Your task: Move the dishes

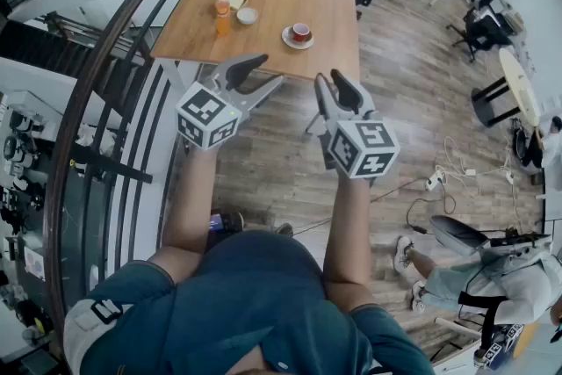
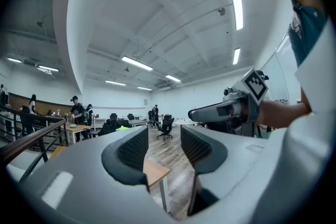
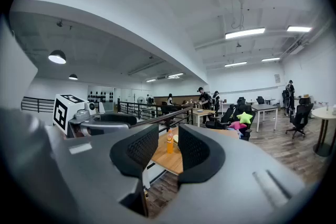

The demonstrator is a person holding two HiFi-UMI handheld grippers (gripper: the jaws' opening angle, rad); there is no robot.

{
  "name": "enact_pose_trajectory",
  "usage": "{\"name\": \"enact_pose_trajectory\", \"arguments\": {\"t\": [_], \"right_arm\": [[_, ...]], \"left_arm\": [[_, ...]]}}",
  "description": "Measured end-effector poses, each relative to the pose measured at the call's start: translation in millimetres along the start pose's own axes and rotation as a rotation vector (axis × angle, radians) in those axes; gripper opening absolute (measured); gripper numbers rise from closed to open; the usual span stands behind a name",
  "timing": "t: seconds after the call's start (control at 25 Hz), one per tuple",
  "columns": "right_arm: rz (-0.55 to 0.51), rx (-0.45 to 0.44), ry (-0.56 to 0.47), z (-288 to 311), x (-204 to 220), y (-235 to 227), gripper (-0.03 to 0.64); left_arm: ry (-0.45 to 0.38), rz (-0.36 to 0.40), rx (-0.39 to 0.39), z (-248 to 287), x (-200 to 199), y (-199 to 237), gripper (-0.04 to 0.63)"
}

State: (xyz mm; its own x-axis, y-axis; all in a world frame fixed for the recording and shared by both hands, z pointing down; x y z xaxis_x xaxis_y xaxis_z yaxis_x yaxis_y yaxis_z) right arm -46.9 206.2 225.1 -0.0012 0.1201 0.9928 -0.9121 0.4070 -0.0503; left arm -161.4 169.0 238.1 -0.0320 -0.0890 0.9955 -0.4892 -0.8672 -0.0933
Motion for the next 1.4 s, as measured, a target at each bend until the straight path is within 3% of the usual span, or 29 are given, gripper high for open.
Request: {"name": "enact_pose_trajectory", "arguments": {"t": [0.68,1.0,1.4], "right_arm": [[-0.001,0.033,0.011,8,-8,13,0.097],[0.082,0.085,-0.020,20,-2,22,0.098],[0.072,0.117,-0.034,32,-17,24,0.100]], "left_arm": [[-0.006,-0.012,0.032,-9,-3,16,0.186],[-0.013,-0.031,0.060,-21,8,33,0.186],[-0.046,-0.037,0.081,-19,-2,52,0.186]]}}
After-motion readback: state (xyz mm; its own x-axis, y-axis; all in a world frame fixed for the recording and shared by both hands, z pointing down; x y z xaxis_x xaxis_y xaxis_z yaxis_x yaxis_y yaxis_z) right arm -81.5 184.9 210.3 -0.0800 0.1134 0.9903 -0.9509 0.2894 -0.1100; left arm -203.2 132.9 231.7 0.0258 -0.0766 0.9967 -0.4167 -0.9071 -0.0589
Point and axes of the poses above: the fingertips, and each gripper's own axes: z forward along the fingers, y to its left, x out of its underside, the point moved 2 cm from there along -z, backward along the fingers, and after that the axes turned 4 degrees about -x, right-handed, at the moved point
